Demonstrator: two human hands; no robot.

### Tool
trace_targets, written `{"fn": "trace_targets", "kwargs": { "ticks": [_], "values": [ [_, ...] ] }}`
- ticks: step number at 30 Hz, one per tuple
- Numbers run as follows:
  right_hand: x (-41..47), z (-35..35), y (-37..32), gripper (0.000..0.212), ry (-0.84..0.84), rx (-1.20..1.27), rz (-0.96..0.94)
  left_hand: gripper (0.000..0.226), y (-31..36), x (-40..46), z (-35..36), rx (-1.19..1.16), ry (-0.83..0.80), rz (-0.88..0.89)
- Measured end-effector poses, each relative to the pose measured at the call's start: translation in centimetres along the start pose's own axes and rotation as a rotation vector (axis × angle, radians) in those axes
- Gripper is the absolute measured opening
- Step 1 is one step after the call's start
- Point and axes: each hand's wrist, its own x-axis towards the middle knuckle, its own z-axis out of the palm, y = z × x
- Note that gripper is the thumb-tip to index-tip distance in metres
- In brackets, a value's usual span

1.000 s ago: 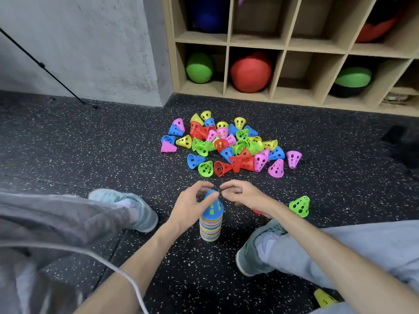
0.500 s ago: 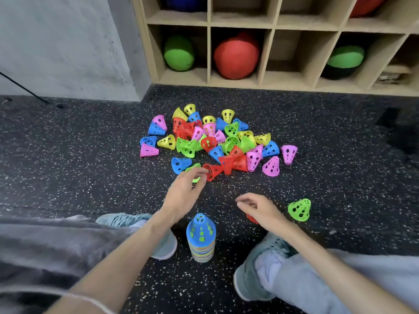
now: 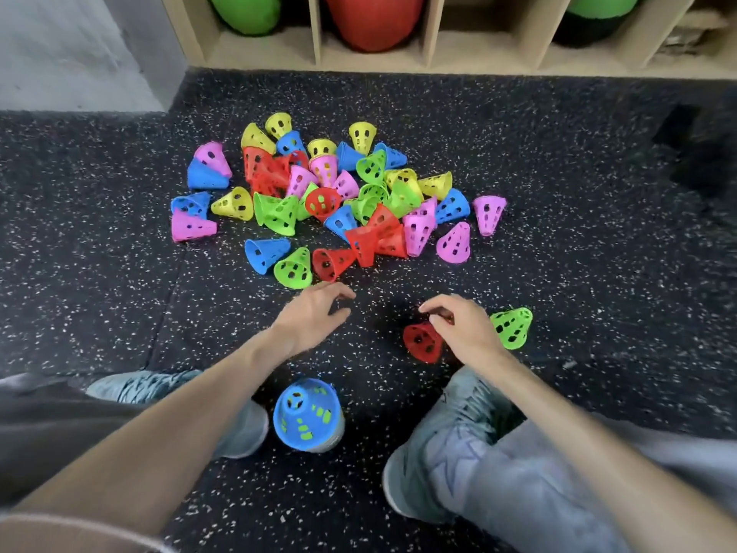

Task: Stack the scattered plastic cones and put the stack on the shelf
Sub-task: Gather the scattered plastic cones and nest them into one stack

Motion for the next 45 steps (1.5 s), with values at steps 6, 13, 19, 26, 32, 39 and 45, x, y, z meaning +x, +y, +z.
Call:
{"fn": "trace_targets", "kwargs": {
  "ticks": [6,13,19,26,32,39,45],
  "values": [
    [-1.2,-5.0,3.8,0.034,-0.028,-0.032,0.047,0.035,3.5,3.8,0.6,0.063,-0.149,0.184],
    [-3.8,-9.2,7.8,0.033,0.052,-0.157,0.11,0.039,7.1,5.7,2.3,0.155,-0.313,0.342],
    [-7.7,-13.2,9.6,0.027,-0.307,-0.247,0.204,0.035,9.1,6.0,4.2,0.145,-0.369,0.384],
    [-12.6,-12.3,13.1,0.041,-0.633,-0.237,0.325,0.031,10.1,6.0,4.5,0.277,-0.42,0.448],
    [-14.2,-9.4,14.6,0.036,-0.81,-0.406,0.284,0.031,10.2,5.7,4.6,0.327,-0.432,0.439],
    [-12.3,-13.3,12.0,0.034,-0.54,-0.239,0.29,0.038,12.9,4.2,3.1,0.366,-0.384,0.44],
    [-9.0,-16.2,9.0,0.031,-0.205,-0.255,0.224,0.045,15.0,3.3,4.0,0.325,-0.336,0.371]
  ]
}}
